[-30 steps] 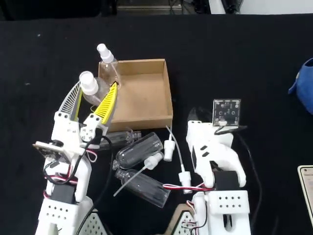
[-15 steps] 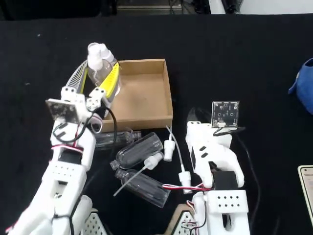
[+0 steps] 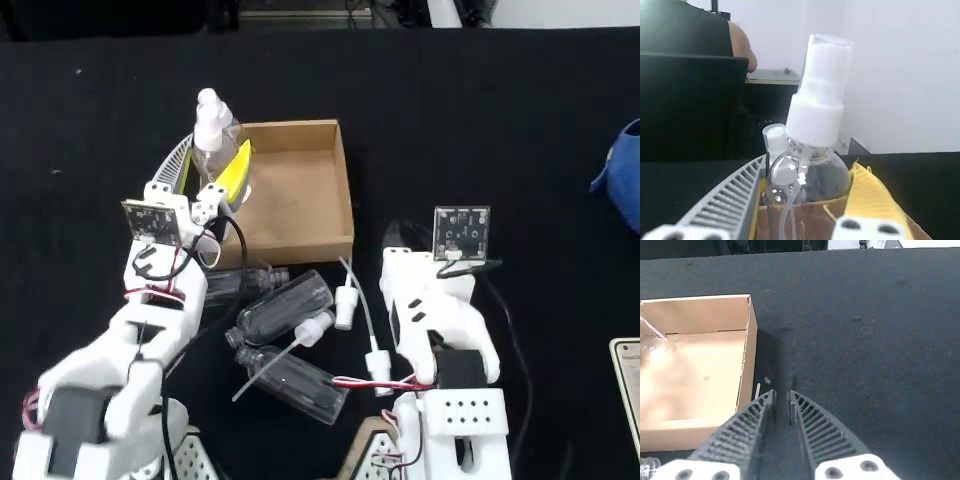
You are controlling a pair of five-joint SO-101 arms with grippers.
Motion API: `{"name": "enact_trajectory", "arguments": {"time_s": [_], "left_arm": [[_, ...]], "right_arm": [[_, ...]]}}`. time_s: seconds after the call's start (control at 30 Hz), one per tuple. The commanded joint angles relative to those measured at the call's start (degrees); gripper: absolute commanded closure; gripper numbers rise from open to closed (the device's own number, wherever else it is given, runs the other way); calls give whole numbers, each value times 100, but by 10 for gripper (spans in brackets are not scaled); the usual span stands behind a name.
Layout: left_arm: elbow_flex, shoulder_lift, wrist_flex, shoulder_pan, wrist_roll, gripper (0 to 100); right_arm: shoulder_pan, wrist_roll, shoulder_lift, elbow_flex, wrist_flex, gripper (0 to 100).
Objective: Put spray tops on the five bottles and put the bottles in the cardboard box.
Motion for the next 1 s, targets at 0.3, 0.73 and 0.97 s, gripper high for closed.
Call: {"name": "enact_trajectory", "arguments": {"time_s": [0.3, 0.73, 0.97], "left_arm": [[-1174, 2813, -2321, -57, -18, 970], [-1499, 3534, -2479, -127, -35, 970], [-1455, 3543, -2479, -180, -44, 970]], "right_arm": [[97, 0, -110, -48, -158, 984], [105, 0, -110, -66, -158, 984], [105, 0, -110, -66, -158, 984]]}}
